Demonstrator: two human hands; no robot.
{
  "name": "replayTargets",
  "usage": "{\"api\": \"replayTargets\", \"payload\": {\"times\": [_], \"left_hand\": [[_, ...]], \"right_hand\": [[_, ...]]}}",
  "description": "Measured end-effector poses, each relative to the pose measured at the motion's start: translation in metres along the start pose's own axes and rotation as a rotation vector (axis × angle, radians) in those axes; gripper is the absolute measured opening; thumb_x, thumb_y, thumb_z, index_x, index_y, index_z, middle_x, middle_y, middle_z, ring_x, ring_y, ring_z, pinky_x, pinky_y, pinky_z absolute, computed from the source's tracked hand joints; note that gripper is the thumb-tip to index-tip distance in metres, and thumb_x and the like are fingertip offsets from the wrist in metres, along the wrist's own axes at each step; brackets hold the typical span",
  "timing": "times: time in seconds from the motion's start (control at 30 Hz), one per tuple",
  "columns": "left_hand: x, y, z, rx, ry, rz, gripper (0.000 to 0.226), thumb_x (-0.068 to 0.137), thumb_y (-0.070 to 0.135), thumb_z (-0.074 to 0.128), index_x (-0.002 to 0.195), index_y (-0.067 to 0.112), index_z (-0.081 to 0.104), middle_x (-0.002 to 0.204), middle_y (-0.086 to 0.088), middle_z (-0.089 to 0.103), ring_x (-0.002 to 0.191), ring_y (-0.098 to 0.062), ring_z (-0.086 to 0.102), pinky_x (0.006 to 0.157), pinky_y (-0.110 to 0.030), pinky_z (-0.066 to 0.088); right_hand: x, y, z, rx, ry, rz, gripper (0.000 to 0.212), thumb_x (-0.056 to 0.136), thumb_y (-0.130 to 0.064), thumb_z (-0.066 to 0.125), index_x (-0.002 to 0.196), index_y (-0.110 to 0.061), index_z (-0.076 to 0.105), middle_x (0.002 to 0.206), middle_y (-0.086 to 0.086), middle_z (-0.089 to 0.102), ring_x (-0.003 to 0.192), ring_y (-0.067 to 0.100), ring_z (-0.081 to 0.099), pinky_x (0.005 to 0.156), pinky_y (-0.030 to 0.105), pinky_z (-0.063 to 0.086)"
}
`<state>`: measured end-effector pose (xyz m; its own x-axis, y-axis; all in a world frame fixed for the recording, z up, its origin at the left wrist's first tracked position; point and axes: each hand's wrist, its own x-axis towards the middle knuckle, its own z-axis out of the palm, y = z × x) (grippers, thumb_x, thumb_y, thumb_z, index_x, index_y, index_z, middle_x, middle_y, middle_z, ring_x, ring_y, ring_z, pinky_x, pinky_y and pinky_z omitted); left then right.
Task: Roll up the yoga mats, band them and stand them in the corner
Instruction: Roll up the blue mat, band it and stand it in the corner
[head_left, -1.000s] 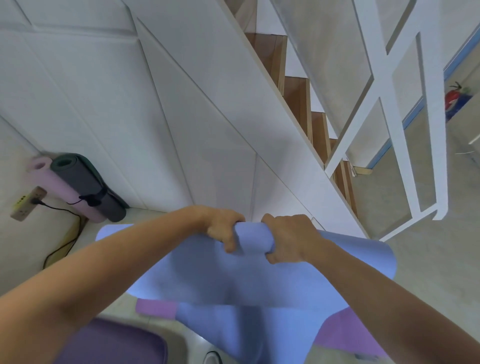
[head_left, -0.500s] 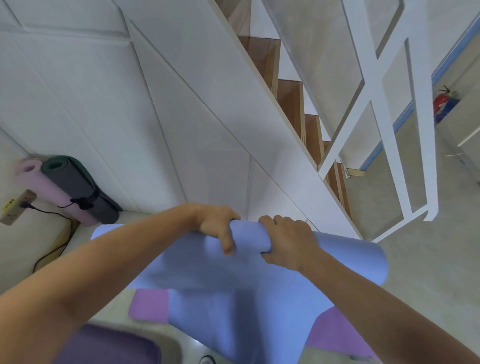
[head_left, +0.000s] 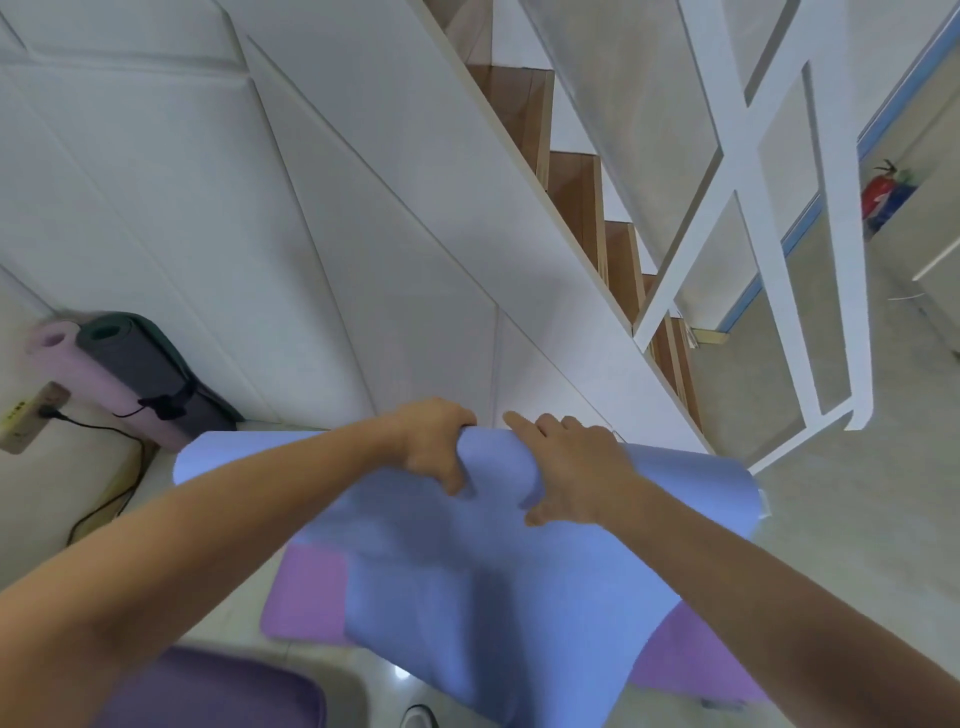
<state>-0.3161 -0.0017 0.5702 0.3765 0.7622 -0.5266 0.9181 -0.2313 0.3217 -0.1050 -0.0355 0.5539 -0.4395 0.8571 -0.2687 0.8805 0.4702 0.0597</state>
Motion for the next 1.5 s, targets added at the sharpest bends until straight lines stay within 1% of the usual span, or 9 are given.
{"api": "replayTargets", "payload": {"times": [0.2,0.37,0.47,0.63,0.8,0.93,1.07,1.27,1.5], "left_hand": [[-0.007,-0.009,-0.010,-0.395,-0.339,0.004,0.065,0.050,0.026,0.087,0.112,0.020,0.068,0.107,-0.002,0.075,0.097,-0.025,0.072,0.086,-0.046,0.060],[-0.009,0.000,0.008,0.331,0.133,0.123,0.089,0.061,0.055,0.082,0.135,0.027,0.041,0.123,0.005,0.054,0.108,-0.021,0.059,0.084,-0.035,0.046],[-0.007,0.000,0.015,0.359,0.342,0.131,0.069,0.069,0.048,0.076,0.127,0.023,0.047,0.117,0.000,0.061,0.102,-0.027,0.063,0.071,-0.032,0.039],[0.001,-0.007,-0.019,-0.055,0.039,0.055,0.061,0.057,0.039,0.090,0.110,0.027,0.062,0.102,0.007,0.070,0.093,-0.020,0.067,0.077,-0.032,0.054],[-0.004,-0.011,-0.021,-0.311,-0.199,0.054,0.066,0.048,0.035,0.090,0.108,0.022,0.065,0.102,0.006,0.073,0.093,-0.019,0.071,0.082,-0.037,0.060],[-0.009,-0.005,-0.001,0.242,0.077,0.048,0.092,0.057,0.053,0.083,0.136,0.029,0.042,0.120,0.005,0.058,0.104,-0.025,0.061,0.083,-0.036,0.049],[-0.013,0.000,0.028,0.492,0.473,0.017,0.076,0.068,0.045,0.072,0.136,0.024,0.043,0.115,-0.001,0.056,0.099,-0.030,0.060,0.079,-0.038,0.048],[0.000,-0.012,-0.012,0.056,0.080,0.025,0.062,0.059,0.045,0.087,0.113,0.031,0.059,0.104,0.007,0.067,0.094,-0.021,0.064,0.077,-0.029,0.049],[0.000,-0.013,-0.015,-0.038,-0.043,0.108,0.070,0.064,0.039,0.087,0.125,0.032,0.055,0.118,0.009,0.065,0.108,-0.019,0.063,0.088,-0.031,0.050]], "right_hand": [[0.003,0.001,-0.002,0.119,0.022,-0.042,0.053,0.075,-0.046,0.068,0.120,-0.028,0.047,0.091,-0.006,0.061,0.074,0.022,0.053,0.065,0.029,0.038],[0.018,0.015,-0.020,0.226,-0.147,-0.006,0.040,0.068,-0.049,0.069,0.097,-0.038,0.043,0.082,-0.012,0.058,0.076,0.017,0.059,0.068,0.032,0.048],[0.017,0.014,-0.021,0.174,-0.031,-0.012,0.061,0.071,-0.052,0.070,0.123,-0.037,0.042,0.096,-0.013,0.059,0.085,0.019,0.060,0.069,0.031,0.044],[0.001,-0.003,0.025,-0.162,0.427,-0.005,0.120,0.048,-0.064,0.086,0.146,-0.020,0.034,0.123,0.011,0.058,0.098,0.034,0.060,0.086,0.050,0.050],[0.012,-0.007,0.009,-0.052,0.300,-0.057,0.081,0.065,-0.051,0.079,0.134,-0.023,0.048,0.101,0.006,0.062,0.085,0.029,0.062,0.066,0.035,0.043],[0.020,0.004,-0.021,0.139,0.049,-0.074,0.053,0.076,-0.049,0.065,0.122,-0.031,0.047,0.097,-0.007,0.064,0.087,0.023,0.063,0.067,0.030,0.038],[0.027,0.008,-0.036,0.115,-0.056,-0.046,0.058,0.073,-0.049,0.069,0.124,-0.035,0.044,0.094,-0.010,0.060,0.085,0.022,0.061,0.069,0.030,0.043],[0.007,-0.010,-0.004,-0.047,0.062,-0.017,0.113,0.073,-0.062,0.072,0.158,-0.028,0.005,0.136,0.004,0.043,0.114,0.029,0.050,0.090,0.040,0.045],[0.013,-0.007,-0.017,0.106,0.119,-0.071,0.049,0.080,-0.045,0.063,0.124,-0.032,0.045,0.094,-0.006,0.055,0.087,0.025,0.060,0.063,0.030,0.034]]}}
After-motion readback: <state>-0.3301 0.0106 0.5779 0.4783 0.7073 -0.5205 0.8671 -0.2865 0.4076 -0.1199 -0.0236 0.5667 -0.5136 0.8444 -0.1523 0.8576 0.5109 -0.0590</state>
